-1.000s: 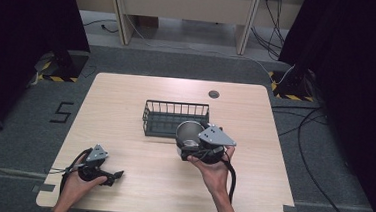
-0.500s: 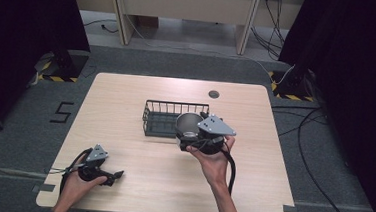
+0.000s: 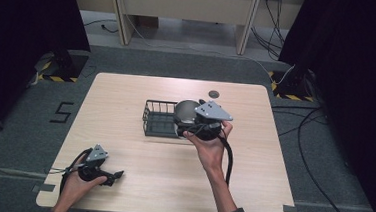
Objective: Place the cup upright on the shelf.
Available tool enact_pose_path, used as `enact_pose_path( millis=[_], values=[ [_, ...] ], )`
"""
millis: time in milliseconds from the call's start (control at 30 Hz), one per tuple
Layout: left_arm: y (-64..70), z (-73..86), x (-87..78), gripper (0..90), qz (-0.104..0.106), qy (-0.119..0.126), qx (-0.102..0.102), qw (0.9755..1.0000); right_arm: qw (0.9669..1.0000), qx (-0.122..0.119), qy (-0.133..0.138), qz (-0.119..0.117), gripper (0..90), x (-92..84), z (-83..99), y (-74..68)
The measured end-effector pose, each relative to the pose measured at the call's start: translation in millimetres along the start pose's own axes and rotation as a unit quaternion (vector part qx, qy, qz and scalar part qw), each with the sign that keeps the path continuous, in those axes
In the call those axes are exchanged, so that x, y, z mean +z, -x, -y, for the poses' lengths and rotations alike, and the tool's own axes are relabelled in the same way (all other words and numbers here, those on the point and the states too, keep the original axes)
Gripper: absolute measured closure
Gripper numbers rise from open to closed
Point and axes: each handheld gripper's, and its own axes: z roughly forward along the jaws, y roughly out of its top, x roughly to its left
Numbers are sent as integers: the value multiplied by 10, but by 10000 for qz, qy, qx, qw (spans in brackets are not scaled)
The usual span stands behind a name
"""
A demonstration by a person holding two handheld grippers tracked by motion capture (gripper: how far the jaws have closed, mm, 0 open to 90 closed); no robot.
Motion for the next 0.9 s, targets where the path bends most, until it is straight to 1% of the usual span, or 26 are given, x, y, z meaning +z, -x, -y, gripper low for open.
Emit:
enact_pose_path(
  millis=[167,267,433,533,567,600,667,733,767,800,900],
  values=[
    [0,0,0,0,-1,2,0,10000,10000,8,1,62,65,56,-59,27],
    [0,0,-1,0,2,-5,0,10000,9999,16,-15,123,65,121,-101,57],
    [0,-1,-2,0,-3,-11,3,10000,9998,39,-36,172,65,192,-122,85],
    [0,-1,-2,0,-3,-11,3,10000,9997,105,-63,213,65,276,-134,108],
    [0,-1,-2,0,-3,-11,3,10000,9997,105,-63,213,65,276,-134,108],
    [0,-1,-2,0,-3,-10,1,10000,9996,122,-70,238,65,326,-142,114],
    [1,-1,-2,0,-1,-7,-4,10000,9996,118,-67,244,65,344,-144,118],
    [2,-1,-1,0,1,-3,-10,10000,9993,181,-79,303,65,424,-154,124],
    [1,-1,-2,0,0,-5,-7,10000,9993,181,-79,303,65,424,-154,124],
    [2,-1,-1,0,0,-3,-10,10000,9992,178,-92,358,65,471,-160,128],
    [1,-1,-3,0,4,-11,-8,10000,9990,198,-102,396,65,516,-162,130]
  ],
)
